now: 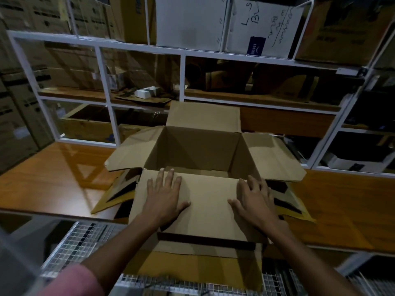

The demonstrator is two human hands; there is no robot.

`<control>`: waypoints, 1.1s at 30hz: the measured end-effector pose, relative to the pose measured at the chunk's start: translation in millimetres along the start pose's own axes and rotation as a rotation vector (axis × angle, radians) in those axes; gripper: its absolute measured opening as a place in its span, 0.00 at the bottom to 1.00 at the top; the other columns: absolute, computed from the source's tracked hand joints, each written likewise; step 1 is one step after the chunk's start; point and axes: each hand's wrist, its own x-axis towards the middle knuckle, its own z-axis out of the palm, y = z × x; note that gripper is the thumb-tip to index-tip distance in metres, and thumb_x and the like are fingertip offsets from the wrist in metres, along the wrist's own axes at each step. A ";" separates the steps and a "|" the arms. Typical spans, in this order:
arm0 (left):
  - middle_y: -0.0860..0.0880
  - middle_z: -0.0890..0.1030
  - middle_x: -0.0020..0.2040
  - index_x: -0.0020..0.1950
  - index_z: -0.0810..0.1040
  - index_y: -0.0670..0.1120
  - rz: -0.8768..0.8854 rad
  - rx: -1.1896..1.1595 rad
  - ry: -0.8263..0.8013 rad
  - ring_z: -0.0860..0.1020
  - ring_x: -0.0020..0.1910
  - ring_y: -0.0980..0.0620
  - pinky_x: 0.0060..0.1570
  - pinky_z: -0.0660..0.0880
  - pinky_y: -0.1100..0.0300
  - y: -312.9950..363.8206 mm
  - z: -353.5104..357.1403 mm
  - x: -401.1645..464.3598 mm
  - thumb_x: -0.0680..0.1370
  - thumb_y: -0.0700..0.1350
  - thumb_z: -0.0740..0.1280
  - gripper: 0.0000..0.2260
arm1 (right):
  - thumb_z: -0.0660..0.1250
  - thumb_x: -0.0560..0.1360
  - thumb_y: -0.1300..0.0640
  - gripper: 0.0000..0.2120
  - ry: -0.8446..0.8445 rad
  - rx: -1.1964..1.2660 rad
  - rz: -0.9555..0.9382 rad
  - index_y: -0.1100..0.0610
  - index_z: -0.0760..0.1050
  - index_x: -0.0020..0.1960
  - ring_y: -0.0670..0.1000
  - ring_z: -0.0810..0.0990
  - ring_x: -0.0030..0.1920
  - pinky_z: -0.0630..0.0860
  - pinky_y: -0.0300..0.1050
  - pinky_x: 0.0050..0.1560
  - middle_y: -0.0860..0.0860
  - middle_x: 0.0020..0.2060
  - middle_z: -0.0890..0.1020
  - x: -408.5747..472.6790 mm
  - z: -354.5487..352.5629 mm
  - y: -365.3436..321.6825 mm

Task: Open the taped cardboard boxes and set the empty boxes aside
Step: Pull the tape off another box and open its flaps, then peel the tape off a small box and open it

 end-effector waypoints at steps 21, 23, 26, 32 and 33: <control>0.44 0.44 0.84 0.82 0.54 0.51 0.341 -0.128 0.227 0.38 0.82 0.40 0.78 0.42 0.35 148.5 2.9 22.1 0.79 0.70 0.49 0.37 | 0.46 0.78 0.29 0.37 0.239 0.030 0.052 0.49 0.55 0.79 0.60 0.47 0.81 0.48 0.68 0.78 0.55 0.80 0.57 -32.3 -36.8 79.1; 0.44 0.46 0.84 0.82 0.55 0.50 0.392 -0.148 0.237 0.38 0.82 0.40 0.79 0.42 0.36 181.9 4.8 28.3 0.80 0.68 0.52 0.35 | 0.45 0.78 0.29 0.37 0.257 0.038 0.088 0.49 0.55 0.79 0.60 0.46 0.82 0.48 0.68 0.78 0.55 0.80 0.56 -40.7 -40.2 107.7; 0.43 0.50 0.83 0.80 0.59 0.50 0.464 -0.151 0.255 0.44 0.82 0.38 0.78 0.47 0.34 239.8 5.0 44.1 0.79 0.68 0.55 0.35 | 0.46 0.79 0.28 0.38 0.276 0.034 0.153 0.50 0.56 0.80 0.59 0.47 0.82 0.48 0.67 0.78 0.55 0.81 0.56 -50.3 -46.2 153.6; 0.40 0.54 0.83 0.80 0.63 0.47 0.614 -0.166 0.224 0.49 0.81 0.35 0.76 0.53 0.31 401.3 28.7 60.7 0.80 0.66 0.61 0.34 | 0.45 0.78 0.27 0.39 0.308 0.004 0.296 0.51 0.58 0.80 0.60 0.48 0.81 0.49 0.66 0.78 0.56 0.81 0.57 -87.2 -70.5 302.9; 0.40 0.53 0.83 0.80 0.63 0.47 0.649 -0.164 0.216 0.49 0.81 0.35 0.76 0.52 0.31 428.8 32.6 62.9 0.80 0.65 0.61 0.34 | 0.45 0.78 0.27 0.39 0.321 0.013 0.332 0.51 0.58 0.80 0.59 0.48 0.81 0.48 0.65 0.78 0.56 0.81 0.58 -94.3 -76.0 329.1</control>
